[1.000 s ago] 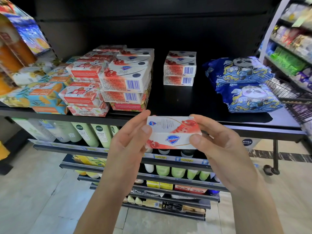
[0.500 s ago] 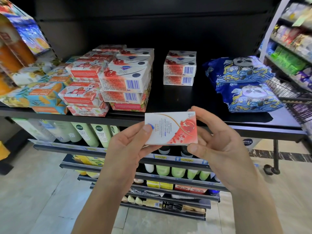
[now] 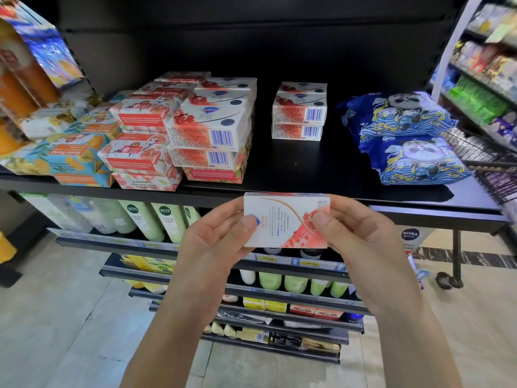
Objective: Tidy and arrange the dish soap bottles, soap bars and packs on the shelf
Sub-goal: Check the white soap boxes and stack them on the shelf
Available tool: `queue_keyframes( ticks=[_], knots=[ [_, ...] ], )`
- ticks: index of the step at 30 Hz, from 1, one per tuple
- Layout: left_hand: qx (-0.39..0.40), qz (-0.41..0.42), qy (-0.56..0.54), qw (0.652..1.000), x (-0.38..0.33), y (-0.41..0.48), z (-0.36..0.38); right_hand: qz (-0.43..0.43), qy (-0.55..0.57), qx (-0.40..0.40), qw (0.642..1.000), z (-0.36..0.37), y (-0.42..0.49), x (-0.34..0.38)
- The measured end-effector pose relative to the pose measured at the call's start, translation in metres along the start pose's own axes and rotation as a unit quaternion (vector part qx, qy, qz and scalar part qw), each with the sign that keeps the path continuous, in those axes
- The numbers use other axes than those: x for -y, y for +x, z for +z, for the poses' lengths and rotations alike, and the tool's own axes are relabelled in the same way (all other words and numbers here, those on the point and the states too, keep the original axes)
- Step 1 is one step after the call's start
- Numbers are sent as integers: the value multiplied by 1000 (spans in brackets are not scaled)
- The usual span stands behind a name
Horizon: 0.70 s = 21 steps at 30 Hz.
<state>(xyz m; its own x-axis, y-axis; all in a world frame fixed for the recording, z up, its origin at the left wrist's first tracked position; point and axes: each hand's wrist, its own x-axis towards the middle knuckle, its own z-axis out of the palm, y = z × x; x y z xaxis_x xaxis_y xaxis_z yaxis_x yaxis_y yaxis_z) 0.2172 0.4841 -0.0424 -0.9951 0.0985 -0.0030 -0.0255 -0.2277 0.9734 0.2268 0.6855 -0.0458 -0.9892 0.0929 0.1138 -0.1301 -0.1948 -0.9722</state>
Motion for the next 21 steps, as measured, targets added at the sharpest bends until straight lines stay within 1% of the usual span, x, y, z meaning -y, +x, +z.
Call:
queue_keyframes(
  ticks=[3, 9, 13, 21],
  knots=[
    [2, -5, 8, 1000, 0, -1, 0, -9, 17, 5, 1000, -1, 0, -2],
    [-8, -5, 7, 1000, 2, 0, -2, -40, 11, 14, 999, -3, -1, -5],
    [10, -13, 3, 1000, 3, -2, -4, -65, 13, 26, 997, -6, 0, -8],
    [38, -18, 6, 999, 4, -1, -6, -80, 25, 55, 995, -10, 0, -15]
  ],
)
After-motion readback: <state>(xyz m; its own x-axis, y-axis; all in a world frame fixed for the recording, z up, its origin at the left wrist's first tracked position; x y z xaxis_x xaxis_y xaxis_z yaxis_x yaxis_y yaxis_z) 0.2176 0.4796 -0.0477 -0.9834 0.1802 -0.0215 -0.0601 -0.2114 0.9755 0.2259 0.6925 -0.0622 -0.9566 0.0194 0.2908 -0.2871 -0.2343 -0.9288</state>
